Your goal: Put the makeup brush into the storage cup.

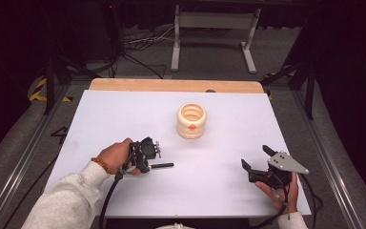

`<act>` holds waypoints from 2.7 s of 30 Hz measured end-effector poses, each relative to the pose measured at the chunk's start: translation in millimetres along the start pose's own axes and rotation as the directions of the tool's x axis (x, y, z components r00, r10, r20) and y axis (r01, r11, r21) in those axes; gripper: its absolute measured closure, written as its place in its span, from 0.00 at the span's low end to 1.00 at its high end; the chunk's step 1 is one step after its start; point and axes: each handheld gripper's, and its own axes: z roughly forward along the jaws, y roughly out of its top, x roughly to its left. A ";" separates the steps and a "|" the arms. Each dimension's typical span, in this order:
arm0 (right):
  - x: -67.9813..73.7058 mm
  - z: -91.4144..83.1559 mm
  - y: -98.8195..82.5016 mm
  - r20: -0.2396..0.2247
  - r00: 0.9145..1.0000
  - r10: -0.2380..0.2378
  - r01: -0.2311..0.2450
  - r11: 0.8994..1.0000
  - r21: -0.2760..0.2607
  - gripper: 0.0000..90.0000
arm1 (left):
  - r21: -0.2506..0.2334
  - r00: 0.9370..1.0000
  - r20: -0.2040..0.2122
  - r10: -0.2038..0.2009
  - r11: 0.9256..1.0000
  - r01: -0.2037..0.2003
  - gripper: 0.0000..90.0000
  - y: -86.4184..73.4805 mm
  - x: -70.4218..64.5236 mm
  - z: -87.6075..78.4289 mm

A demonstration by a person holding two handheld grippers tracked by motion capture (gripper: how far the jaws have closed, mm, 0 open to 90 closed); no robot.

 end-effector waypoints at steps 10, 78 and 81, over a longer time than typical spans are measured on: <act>9.5 1.2 2.9 0.001 0.998 -0.068 0.068 0.997 0.023 0.11 | -0.001 0.996 -0.061 0.061 0.998 -0.061 0.86 -0.8 -9.5 -1.7; 158.8 62.5 42.9 -0.020 0.729 -0.684 0.684 0.729 -0.027 0.26 | -0.099 0.990 -0.032 0.138 0.985 -0.141 0.89 51.6 -12.8 -40.1; 165.6 65.1 42.5 -0.017 0.707 -0.707 0.707 0.707 -0.027 0.27 | -0.089 0.990 -0.029 0.140 0.986 -0.142 0.89 59.3 -15.3 -39.7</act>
